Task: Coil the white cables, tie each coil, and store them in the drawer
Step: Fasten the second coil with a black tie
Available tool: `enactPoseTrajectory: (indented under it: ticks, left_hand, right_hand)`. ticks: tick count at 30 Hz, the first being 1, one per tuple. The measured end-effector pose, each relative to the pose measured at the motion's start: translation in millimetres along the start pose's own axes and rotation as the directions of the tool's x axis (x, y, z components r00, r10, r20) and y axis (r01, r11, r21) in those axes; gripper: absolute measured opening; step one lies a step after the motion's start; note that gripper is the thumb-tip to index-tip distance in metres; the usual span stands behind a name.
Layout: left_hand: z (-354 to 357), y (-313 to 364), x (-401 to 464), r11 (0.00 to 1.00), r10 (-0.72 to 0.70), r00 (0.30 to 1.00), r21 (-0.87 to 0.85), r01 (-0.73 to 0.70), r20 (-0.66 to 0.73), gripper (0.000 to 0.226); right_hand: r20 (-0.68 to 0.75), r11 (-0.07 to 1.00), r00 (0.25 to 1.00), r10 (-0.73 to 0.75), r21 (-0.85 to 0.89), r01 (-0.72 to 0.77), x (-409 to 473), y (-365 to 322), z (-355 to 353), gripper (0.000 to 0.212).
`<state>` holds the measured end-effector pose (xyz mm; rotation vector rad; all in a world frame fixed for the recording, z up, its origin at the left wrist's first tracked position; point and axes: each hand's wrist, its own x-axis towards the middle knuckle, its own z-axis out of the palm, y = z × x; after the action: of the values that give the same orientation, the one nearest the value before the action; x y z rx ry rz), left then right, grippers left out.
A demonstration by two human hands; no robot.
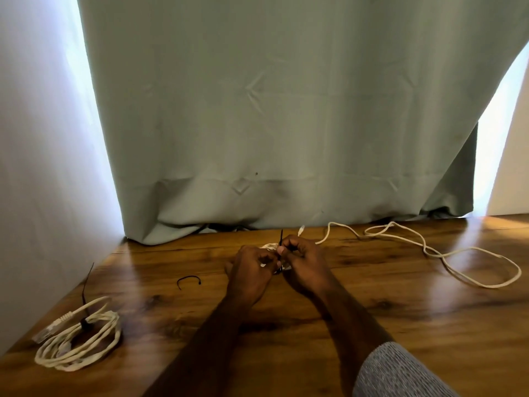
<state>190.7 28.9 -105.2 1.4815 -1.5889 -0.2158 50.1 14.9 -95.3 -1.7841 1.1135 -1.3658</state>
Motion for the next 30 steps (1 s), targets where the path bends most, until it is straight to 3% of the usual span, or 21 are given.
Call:
enactPoseTrajectory:
  ticks: [3,14,19,22,26,30]
  left_hand:
    - [-3,2,-1,0.999,0.010,1.000,0.032,-0.010,0.009,0.008]
    - [6,-10,0,0.998,-0.005,0.998,0.066,0.001,0.057,0.007]
    - [2,-11,2,0.999,-0.020,1.000,-0.034,0.021,0.003,0.008]
    - [6,-22,7,0.995,-0.027,1.000,-0.092,0.027,-0.002,0.012]
    - [7,-24,9,0.997,0.018,1.000,-0.075,-0.018,-0.009,0.010]
    - [-2,-11,1,0.998,-0.007,1.000,-0.067,0.005,-0.022,0.004]
  right_hand:
    - [-0.014,1.000,1.000,-0.005,0.007,0.005,-1,-3,1,0.029]
    - [0.020,0.999,0.999,-0.036,0.027,0.036,-3,1,0,0.019]
    - [0.073,0.997,0.995,-0.067,-0.044,0.070,-2,-4,-10,0.012]
    - [0.046,0.978,0.996,-0.079,-0.191,0.086,-3,0,-14,0.017]
    - [0.089,0.943,0.978,-0.188,-0.261,0.205,0,0,-16,0.013]
    - [0.110,0.934,0.972,-0.208,-0.272,0.231,1,-2,-15,0.008]
